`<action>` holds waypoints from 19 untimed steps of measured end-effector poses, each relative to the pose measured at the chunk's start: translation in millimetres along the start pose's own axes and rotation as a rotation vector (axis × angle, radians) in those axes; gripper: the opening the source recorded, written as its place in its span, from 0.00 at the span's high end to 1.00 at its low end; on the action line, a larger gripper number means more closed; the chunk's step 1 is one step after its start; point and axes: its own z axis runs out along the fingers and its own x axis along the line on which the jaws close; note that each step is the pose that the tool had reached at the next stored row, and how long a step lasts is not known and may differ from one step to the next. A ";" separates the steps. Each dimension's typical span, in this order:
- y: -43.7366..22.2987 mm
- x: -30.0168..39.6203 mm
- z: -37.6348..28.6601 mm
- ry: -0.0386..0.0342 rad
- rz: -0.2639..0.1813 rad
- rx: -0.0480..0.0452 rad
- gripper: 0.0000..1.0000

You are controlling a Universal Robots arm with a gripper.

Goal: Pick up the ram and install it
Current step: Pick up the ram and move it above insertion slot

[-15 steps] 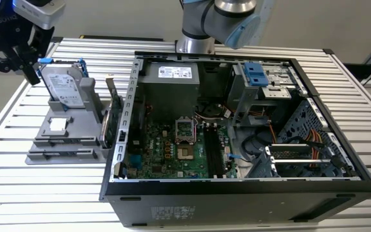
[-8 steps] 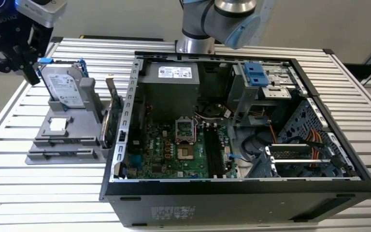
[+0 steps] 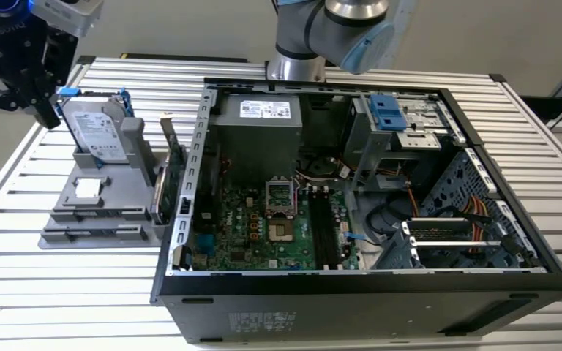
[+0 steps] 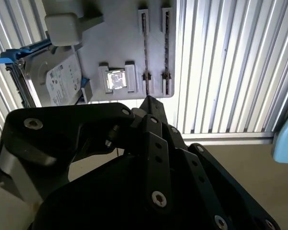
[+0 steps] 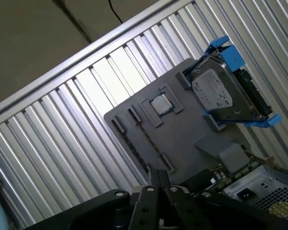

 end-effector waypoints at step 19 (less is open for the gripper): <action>0.0 0.0 0.0 0.0030 -0.060 0.0001 1.00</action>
